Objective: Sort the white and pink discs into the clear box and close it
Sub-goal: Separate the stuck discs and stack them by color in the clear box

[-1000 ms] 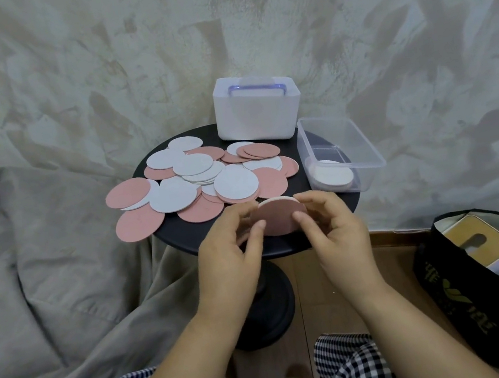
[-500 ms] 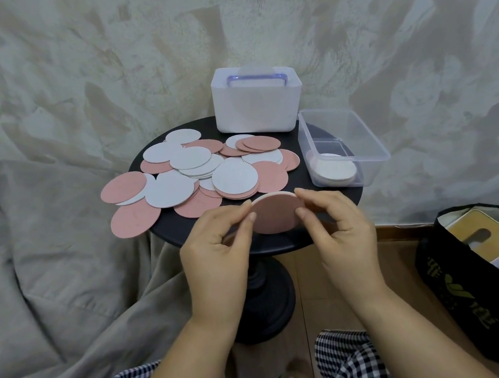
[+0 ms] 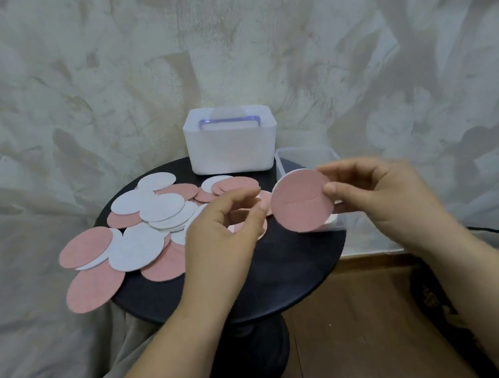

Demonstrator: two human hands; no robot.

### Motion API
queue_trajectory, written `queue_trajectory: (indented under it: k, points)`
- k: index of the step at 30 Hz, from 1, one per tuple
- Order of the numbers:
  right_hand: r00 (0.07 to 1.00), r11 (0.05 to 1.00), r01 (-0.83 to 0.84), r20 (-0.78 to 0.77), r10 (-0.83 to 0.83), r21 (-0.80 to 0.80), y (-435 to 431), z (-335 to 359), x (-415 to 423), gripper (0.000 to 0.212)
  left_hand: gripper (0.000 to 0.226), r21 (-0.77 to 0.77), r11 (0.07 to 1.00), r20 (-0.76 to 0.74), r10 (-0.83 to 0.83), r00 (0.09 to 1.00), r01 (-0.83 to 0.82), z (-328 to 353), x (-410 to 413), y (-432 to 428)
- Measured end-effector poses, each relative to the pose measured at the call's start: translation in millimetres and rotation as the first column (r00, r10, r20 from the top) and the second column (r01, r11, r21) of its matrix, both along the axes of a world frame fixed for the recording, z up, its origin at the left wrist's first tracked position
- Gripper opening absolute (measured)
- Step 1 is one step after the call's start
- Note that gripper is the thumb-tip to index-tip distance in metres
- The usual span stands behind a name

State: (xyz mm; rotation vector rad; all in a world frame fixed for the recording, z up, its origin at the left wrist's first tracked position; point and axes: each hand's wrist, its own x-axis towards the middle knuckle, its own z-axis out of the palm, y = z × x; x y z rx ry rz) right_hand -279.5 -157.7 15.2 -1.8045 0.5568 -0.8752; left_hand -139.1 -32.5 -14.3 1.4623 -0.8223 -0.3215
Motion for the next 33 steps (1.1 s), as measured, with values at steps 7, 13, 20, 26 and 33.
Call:
queue_trajectory:
  k: [7,13,20,26,33]
  points:
    - [0.895,0.993,-0.066,-0.446,0.016,-0.095,-88.6,40.1,5.7,0.022,0.048,0.257,0.961,0.29,-0.174,0.941,0.098,-2.7,7.5,-54.2]
    - [0.66,0.951,-0.309,-0.723,0.203,-0.014,-119.7,39.3,34.7,0.018,0.06,0.256,0.962,0.363,-0.189,0.912,0.097,-23.4,10.9,-69.5]
    - [0.529,0.901,-0.433,-0.812,0.247,-0.008,-120.6,25.4,64.1,0.016,0.05,0.189,0.97,0.299,-0.205,0.932,0.153,-31.5,11.6,-72.1]
    - [0.473,0.896,-0.445,-0.847,0.243,0.009,-120.5,13.9,68.4,0.013,0.049,0.154,0.971,0.286,-0.22,0.933,0.182,-33.3,10.2,-71.2]
    - [0.463,0.898,-0.44,-0.86,0.216,-0.011,-117.9,11.3,69.6,0.013,0.049,0.145,0.973,0.32,-0.215,0.923,0.177,-34.6,9.5,-70.9]
